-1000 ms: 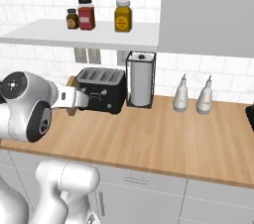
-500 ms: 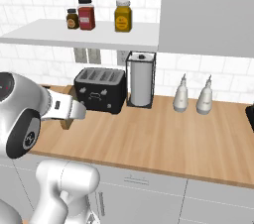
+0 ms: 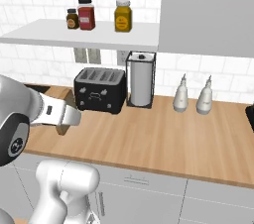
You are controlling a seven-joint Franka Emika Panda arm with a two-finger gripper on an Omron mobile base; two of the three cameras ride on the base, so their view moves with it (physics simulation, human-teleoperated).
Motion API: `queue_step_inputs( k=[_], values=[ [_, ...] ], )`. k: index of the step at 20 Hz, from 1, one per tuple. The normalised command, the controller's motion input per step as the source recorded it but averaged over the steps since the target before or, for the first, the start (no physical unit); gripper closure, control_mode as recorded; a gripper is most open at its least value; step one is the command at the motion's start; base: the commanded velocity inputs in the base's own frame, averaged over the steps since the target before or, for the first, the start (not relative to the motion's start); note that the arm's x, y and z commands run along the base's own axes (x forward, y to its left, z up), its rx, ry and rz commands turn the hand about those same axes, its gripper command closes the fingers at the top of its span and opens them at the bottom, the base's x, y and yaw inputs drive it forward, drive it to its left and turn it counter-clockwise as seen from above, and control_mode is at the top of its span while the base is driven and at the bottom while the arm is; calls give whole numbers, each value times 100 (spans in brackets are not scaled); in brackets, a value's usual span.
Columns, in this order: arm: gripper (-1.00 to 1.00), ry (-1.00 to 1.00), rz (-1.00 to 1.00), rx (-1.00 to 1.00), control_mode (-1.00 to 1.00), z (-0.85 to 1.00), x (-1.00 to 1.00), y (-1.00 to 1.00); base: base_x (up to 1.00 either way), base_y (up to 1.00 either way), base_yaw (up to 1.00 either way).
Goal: Start the toaster. Once the lever pops up, take the bread to the plate on the dining counter.
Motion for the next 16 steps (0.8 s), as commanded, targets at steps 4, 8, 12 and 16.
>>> queue_step_inputs(
  k=[4, 8, 12, 16],
  values=[
    [100, 0, -5, 0, -100, 0, -5, 0, 0, 0, 0],
    [100, 0, 0, 0, -100, 1, -5, 0, 0, 0, 0],
    [100, 0, 0, 0, 100, 0, 0, 0, 0, 0, 0],
    [100, 0, 0, 0, 100, 0, 0, 0, -52, 0, 2]
  ],
)
